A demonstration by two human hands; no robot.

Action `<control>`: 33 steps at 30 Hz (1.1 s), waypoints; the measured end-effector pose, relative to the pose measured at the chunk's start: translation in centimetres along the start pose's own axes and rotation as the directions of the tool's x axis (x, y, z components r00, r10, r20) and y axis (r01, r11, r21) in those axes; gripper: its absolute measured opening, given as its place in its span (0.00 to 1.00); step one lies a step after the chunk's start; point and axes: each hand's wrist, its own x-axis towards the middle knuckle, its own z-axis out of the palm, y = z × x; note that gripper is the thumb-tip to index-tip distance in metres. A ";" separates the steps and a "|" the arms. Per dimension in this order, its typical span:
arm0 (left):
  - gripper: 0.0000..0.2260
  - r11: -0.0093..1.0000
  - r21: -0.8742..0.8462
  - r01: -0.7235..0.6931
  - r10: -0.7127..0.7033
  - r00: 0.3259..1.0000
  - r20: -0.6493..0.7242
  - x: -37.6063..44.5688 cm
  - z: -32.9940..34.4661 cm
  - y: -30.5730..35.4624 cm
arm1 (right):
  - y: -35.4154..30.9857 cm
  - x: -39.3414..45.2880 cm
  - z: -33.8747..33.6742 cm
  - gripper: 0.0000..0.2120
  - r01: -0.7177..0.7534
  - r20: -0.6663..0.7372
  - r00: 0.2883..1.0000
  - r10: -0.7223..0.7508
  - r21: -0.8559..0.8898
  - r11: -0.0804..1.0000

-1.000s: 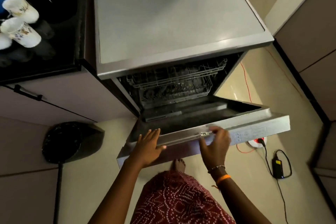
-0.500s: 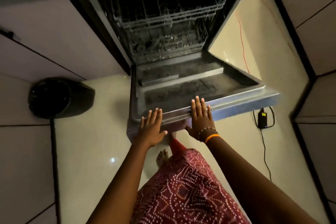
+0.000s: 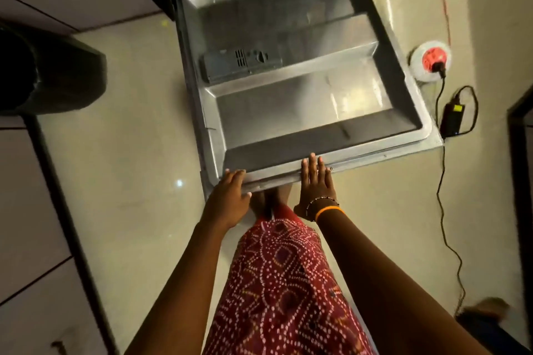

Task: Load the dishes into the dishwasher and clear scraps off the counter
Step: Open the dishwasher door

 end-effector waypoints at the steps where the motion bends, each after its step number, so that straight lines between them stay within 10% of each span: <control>1: 0.26 1.000 -0.001 0.015 -0.015 1.000 -0.003 1.1 1.1 -0.6 | -0.1 1.3 1.4 0.43 0.001 0.012 1.000 -0.001 0.012 1.000; 17: 0.25 0.998 -0.029 0.061 -0.061 0.998 0.016 10.6 10.5 -7.1 | 1.1 13.5 12.6 0.41 0.054 0.187 0.980 -0.065 0.064 0.996; 22: 0.26 0.998 -0.055 0.018 -0.017 1.000 0.007 9.3 8.4 -5.8 | 1.3 14.6 7.2 0.30 0.024 0.327 0.940 -0.093 0.210 0.977; 33: 0.24 0.974 -0.220 -0.051 0.015 0.987 -0.163 3.5 -4.8 2.2 | -1.6 7.3 -13.0 0.20 0.220 -0.037 0.975 -0.221 0.338 0.915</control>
